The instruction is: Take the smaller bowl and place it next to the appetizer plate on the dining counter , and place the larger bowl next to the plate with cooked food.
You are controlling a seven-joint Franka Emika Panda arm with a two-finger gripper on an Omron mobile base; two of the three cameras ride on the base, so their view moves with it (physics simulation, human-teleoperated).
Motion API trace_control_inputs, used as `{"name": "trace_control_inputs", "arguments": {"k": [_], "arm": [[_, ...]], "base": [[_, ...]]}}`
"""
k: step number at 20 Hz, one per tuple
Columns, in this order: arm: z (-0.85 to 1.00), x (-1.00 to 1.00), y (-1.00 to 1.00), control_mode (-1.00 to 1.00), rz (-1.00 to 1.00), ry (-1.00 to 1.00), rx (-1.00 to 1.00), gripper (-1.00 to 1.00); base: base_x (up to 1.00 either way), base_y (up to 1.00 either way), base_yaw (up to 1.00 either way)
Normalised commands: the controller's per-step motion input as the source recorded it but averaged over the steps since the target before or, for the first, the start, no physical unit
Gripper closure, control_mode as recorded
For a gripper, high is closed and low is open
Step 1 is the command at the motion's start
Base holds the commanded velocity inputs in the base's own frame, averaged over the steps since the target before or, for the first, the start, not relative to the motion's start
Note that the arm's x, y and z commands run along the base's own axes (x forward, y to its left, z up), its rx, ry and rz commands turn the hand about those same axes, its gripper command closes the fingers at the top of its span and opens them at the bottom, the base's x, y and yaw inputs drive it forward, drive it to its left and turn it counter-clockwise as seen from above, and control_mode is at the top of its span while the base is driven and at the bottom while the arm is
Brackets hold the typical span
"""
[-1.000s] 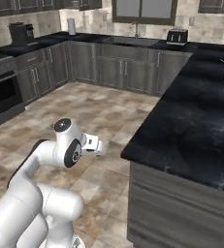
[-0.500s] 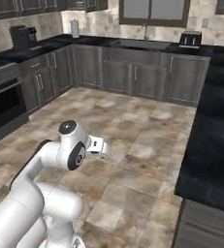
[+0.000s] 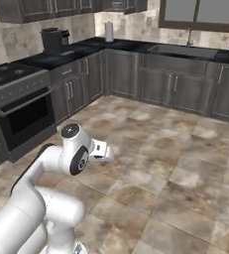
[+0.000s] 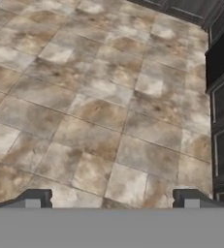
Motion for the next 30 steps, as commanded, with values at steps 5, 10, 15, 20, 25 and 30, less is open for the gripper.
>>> {"name": "trace_control_inputs", "arguments": {"k": [5,10,15,20,25,30], "arm": [[0.00,0.00,0.00,1.00,0.00,0.00,0.00,-1.00],[0.00,0.00,0.00,1.00,0.00,0.00,0.00,-1.00],[0.00,0.00,0.00,1.00,0.00,0.00,0.00,-1.00],[0.00,0.00,0.00,1.00,0.00,0.00,0.00,-1.00],[0.00,0.00,0.00,1.00,0.00,0.00,0.00,-1.00],[0.00,0.00,0.00,1.00,0.00,0.00,0.00,-1.00]], "base": [[1.00,0.80,0.07],[1.00,0.60,0.00],[1.00,0.40,-0.03],[1.00,0.26,-0.16],[1.00,0.42,-0.32],[1.00,0.56,-0.20]]}}
